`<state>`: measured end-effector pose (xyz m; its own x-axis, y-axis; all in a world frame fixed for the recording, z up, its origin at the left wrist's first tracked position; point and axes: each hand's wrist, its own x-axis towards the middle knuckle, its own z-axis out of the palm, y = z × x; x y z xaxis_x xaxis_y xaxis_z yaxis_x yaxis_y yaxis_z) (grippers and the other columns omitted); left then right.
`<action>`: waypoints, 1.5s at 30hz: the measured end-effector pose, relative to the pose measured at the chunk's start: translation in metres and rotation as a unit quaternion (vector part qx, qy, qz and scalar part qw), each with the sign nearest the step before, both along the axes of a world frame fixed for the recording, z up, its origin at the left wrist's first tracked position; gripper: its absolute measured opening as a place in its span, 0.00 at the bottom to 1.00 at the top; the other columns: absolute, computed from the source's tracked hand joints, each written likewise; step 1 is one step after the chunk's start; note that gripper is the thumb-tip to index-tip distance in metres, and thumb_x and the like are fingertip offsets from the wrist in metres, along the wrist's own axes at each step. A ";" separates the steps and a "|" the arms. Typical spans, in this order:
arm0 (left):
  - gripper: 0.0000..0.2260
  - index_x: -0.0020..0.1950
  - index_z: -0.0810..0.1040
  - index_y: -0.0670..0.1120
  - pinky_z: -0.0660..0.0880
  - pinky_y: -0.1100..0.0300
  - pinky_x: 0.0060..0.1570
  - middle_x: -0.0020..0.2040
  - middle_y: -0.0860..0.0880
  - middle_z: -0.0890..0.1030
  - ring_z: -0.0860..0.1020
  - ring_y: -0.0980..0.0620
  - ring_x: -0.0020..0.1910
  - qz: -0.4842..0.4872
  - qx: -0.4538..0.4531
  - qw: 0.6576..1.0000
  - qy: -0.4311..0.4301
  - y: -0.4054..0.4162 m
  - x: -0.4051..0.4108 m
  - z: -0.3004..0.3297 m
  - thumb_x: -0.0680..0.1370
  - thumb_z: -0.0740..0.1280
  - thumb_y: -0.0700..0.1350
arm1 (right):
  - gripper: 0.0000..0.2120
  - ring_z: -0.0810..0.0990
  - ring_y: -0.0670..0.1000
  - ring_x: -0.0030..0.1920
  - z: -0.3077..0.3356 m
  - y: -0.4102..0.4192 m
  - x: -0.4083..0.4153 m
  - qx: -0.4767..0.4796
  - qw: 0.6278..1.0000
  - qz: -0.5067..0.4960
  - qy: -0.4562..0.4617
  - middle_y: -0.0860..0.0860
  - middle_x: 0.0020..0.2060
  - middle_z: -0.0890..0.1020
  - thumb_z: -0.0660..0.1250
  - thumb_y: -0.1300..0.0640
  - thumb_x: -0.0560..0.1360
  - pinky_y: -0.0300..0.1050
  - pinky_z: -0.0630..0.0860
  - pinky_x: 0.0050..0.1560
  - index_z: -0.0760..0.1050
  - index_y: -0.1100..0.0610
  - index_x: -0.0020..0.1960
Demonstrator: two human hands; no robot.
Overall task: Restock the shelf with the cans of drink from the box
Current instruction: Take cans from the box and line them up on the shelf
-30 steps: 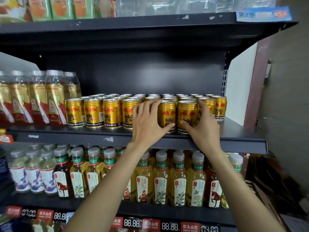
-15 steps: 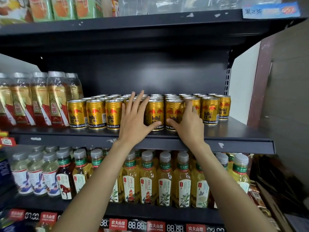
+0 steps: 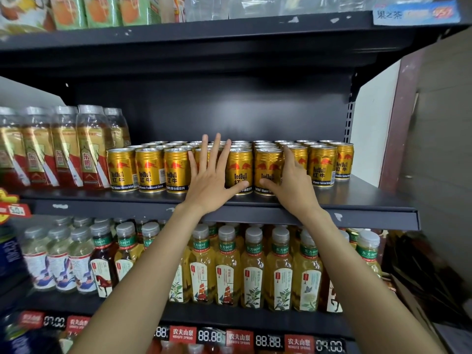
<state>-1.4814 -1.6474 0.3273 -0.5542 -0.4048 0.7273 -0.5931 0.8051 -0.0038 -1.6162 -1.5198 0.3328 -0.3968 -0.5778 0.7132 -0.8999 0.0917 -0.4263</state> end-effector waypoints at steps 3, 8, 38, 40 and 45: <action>0.40 0.77 0.46 0.52 0.39 0.43 0.72 0.78 0.47 0.44 0.38 0.49 0.76 -0.057 0.012 0.993 0.106 0.009 0.007 0.003 0.73 0.64 0.64 | 0.44 0.77 0.58 0.58 -0.002 0.006 -0.004 0.008 1.000 -0.006 -0.009 0.60 0.62 0.75 0.70 0.47 0.71 0.50 0.75 0.54 0.48 0.59 0.76; 0.34 0.71 0.62 0.48 0.65 0.59 0.60 0.68 0.45 0.65 0.65 0.47 0.67 -0.018 0.086 0.946 0.312 0.024 0.027 -0.005 0.70 0.73 0.51 | 0.38 0.80 0.56 0.50 -0.004 0.016 -0.006 -0.007 1.000 -0.012 -0.011 0.59 0.52 0.81 0.70 0.51 0.72 0.48 0.76 0.48 0.54 0.58 0.74; 0.09 0.47 0.80 0.39 0.72 0.68 0.45 0.41 0.52 0.79 0.76 0.59 0.43 -0.222 0.048 0.931 0.285 0.139 0.052 -0.166 0.76 0.62 0.42 | 0.10 0.78 0.48 0.48 -0.188 0.130 0.050 -0.115 0.983 0.136 -0.053 0.50 0.48 0.79 0.62 0.59 0.77 0.40 0.75 0.49 0.75 0.61 0.56; 0.09 0.48 0.80 0.43 0.71 0.68 0.47 0.45 0.57 0.77 0.76 0.59 0.45 -0.209 0.152 0.950 0.173 0.147 0.073 -0.216 0.77 0.62 0.45 | 0.10 0.79 0.49 0.45 -0.240 0.148 0.049 0.018 0.985 0.135 -0.105 0.51 0.48 0.80 0.63 0.58 0.76 0.45 0.77 0.45 0.75 0.58 0.56; 0.10 0.55 0.78 0.54 0.73 0.62 0.49 0.48 0.60 0.77 0.75 0.60 0.50 -0.107 0.418 0.898 -0.083 0.174 0.123 -0.337 0.75 0.69 0.49 | 0.14 0.80 0.50 0.43 -0.350 0.194 0.059 0.287 0.934 0.118 -0.177 0.45 0.44 0.78 0.69 0.63 0.71 0.46 0.77 0.42 0.76 0.54 0.56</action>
